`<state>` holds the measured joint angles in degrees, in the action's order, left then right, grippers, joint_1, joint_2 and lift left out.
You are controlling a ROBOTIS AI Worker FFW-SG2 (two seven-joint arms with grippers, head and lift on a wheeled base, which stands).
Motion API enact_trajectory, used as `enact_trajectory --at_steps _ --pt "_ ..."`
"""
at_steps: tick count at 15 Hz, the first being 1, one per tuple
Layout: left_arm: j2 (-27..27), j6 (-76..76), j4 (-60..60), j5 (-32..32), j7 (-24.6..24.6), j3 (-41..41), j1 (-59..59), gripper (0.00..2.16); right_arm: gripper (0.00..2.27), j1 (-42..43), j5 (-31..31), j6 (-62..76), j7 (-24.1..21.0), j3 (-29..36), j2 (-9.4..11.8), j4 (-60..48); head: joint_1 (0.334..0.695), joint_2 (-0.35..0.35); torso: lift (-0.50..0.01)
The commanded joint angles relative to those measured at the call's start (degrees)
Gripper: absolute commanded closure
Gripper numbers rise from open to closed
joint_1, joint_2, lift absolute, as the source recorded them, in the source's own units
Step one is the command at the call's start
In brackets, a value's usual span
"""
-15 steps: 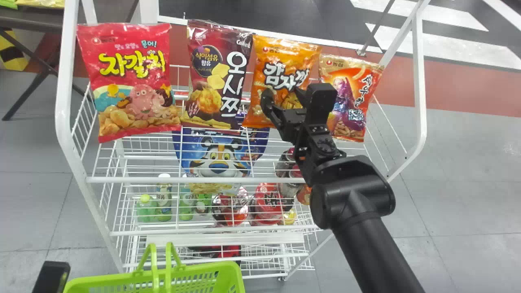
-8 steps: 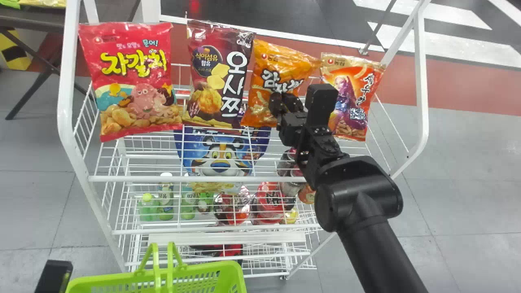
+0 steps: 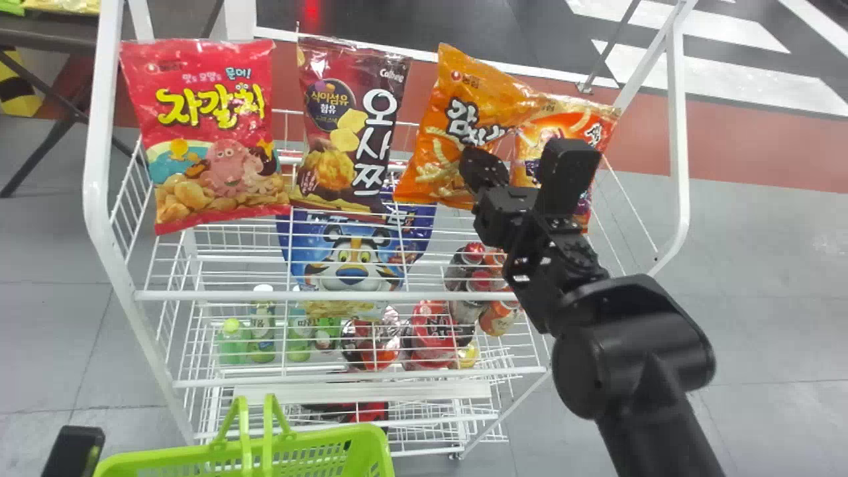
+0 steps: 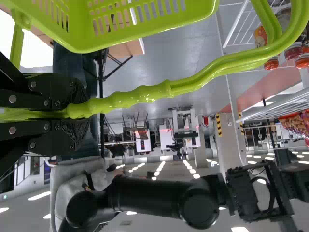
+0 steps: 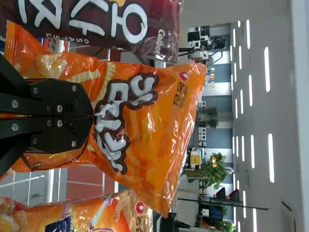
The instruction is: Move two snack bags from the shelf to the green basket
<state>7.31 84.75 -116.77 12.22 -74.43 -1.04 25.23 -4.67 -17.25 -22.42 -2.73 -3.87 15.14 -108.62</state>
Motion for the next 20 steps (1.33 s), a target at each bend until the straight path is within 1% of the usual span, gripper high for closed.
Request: enact_trajectory --at_steps 1,2,6,8,10,12,16,18,19,20 --pt "0.07 1.17 -2.14 0.18 -0.1 -0.89 0.09 1.98 1.9 -5.79 -2.61 -8.13 0.0 2.47 2.26 -11.17 0.695 -0.295 -0.018" --pt "0.07 2.58 -3.46 0.35 -0.1 -1.42 0.17 1.98 1.9 -8.16 -3.49 -13.23 -0.26 3.7 2.97 -15.83 0.695 -0.297 -0.018" --pt "-0.02 5.22 -6.27 0.88 -0.1 -1.94 -0.53 1.98 1.9 -16.16 -8.76 -31.51 -0.53 9.15 3.85 -29.89 0.695 -0.318 -0.018" --pt "-0.11 5.28 -7.59 1.32 -0.01 -2.03 -0.53 1.98 1.9 -19.32 -13.16 -41.88 -0.53 12.22 4.02 -35.43 0.695 -0.337 -0.018" --pt "-0.28 5.28 -8.03 1.41 0.08 -1.94 -0.53 1.98 1.9 -22.13 -17.64 -48.91 -0.53 14.51 3.76 -38.95 0.695 -0.35 -0.018" --pt "-0.64 5.28 -7.94 1.23 0.43 -1.86 -0.53 1.98 1.9 -24.42 -20.1 -54.71 -0.09 14.33 3.14 -40.79 0.695 -0.35 -0.018" --pt "-0.81 5.22 -7.77 1.23 0.52 -1.77 -0.53 1.98 1.9 -25.65 -26.25 -63.85 2.2 13.01 2.0 -41.06 0.695 -0.35 -0.018" --pt "-0.9 5.22 -7.68 1.23 0.61 -1.77 -0.71 1.98 1.9 -25.56 -26.6 -67.66 2.11 11.52 1.65 -41.32 0.695 -0.33 -0.018" --pt "-0.9 5.22 -7.68 1.23 0.61 -1.68 -0.79 1.98 1.9 -25.3 -27.13 -67.66 2.11 10.46 1.65 -41.32 0.695 -0.314 -0.018" --pt "-0.9 5.22 -7.68 1.23 0.61 -1.68 -0.88 1.98 1.9 -25.21 -28.36 -67.66 2.11 9.85 1.21 -41.14 0.695 -0.307 -0.018"
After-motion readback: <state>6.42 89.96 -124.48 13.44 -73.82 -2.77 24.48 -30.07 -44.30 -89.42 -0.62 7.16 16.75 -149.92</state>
